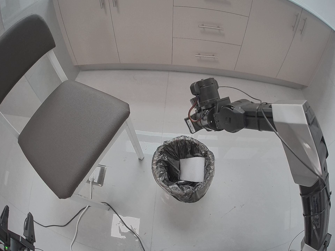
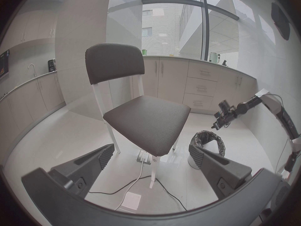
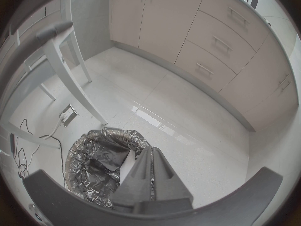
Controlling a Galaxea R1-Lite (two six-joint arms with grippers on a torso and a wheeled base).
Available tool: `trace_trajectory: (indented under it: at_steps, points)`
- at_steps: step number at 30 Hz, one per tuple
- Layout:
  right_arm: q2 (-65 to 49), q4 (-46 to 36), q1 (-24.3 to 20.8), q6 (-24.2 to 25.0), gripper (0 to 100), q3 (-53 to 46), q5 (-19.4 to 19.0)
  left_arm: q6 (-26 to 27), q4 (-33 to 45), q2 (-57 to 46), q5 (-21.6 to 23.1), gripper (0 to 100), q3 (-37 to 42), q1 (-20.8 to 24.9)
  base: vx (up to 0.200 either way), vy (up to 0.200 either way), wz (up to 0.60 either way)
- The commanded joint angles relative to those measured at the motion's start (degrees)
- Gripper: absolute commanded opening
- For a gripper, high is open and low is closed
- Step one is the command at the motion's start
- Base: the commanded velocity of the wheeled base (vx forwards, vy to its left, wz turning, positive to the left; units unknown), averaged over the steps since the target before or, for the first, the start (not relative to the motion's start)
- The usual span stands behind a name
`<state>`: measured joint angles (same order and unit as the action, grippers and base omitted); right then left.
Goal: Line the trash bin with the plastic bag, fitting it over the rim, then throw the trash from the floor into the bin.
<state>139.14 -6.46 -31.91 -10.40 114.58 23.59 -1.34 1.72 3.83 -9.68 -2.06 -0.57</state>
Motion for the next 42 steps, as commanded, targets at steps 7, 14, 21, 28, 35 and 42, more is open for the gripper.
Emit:
trace_trajectory:
  at_steps: [7, 14, 21, 28, 35, 42]
  points:
    - [-14.7, -10.0, 3.0, -2.3, 0, 0.0, 0.1, 0.5, 0.4, -3.8, 1.4, 100, -0.2, 0.7, 0.000, 0.000, 0.00]
    - [-29.3, -25.4, 4.2, -7.4, 0, 0.0, 0.1, -2.3, 0.4, -3.8, 1.4, 100, -0.4, 0.7, 0.000, 0.000, 0.00]
    - [-38.9, -35.1, 6.1, -8.8, 0, 0.0, 1.5, 1.4, 0.2, -3.8, 5.4, 100, 0.1, 0.7, 0.000, 0.000, 0.00]
    - [-48.2, -43.3, 9.8, -8.9, 0, 0.0, 2.5, 2.2, -0.8, -3.8, 10.2, 100, 1.7, 0.7, 0.000, 0.000, 0.00]
    - [-63.1, -66.9, 17.1, -10.7, 0, 0.0, 2.3, 2.2, -1.0, -3.8, 10.0, 100, 1.9, 0.7, 0.000, 0.000, 0.00]
    - [-82.4, -83.1, 23.3, -12.5, 0, 0.0, 0.0, 2.2, -1.5, -3.8, 10.0, 100, 2.0, 0.7, 0.000, 0.000, 0.00]
